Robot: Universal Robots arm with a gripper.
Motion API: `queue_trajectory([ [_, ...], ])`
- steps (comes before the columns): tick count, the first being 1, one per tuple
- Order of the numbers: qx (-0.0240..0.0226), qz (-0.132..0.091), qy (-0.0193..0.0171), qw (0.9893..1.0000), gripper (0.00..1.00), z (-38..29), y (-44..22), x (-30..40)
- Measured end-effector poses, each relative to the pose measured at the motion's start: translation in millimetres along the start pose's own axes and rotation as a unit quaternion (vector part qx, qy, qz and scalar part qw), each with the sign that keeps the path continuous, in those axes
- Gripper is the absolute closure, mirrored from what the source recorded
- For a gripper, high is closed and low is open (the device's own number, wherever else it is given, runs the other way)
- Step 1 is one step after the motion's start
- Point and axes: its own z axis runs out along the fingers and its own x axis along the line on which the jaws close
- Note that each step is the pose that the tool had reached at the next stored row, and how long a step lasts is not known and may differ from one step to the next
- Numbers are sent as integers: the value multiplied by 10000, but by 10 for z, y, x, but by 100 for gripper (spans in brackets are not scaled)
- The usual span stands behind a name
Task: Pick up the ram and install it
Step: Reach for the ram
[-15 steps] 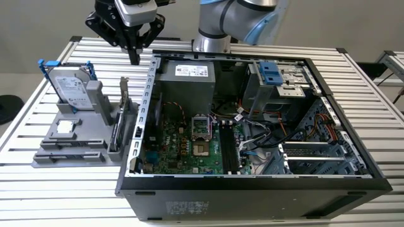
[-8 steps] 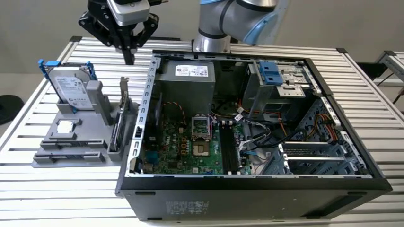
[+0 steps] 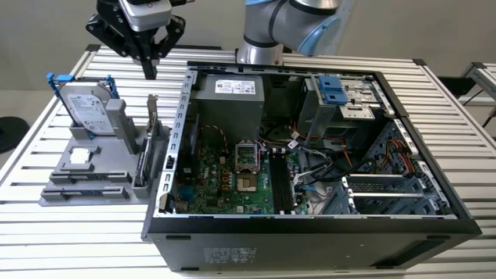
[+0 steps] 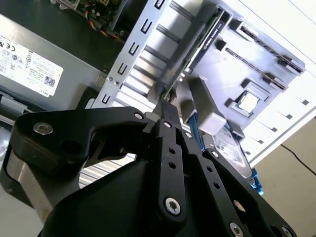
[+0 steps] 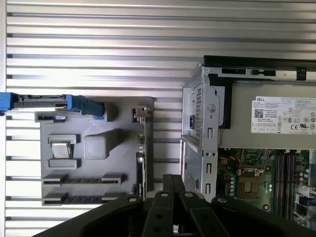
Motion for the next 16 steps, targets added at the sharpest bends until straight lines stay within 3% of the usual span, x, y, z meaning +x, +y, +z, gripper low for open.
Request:
queue_trajectory([
  [16, -1, -76, 4, 10000, 100, -5, 1, 255],
])
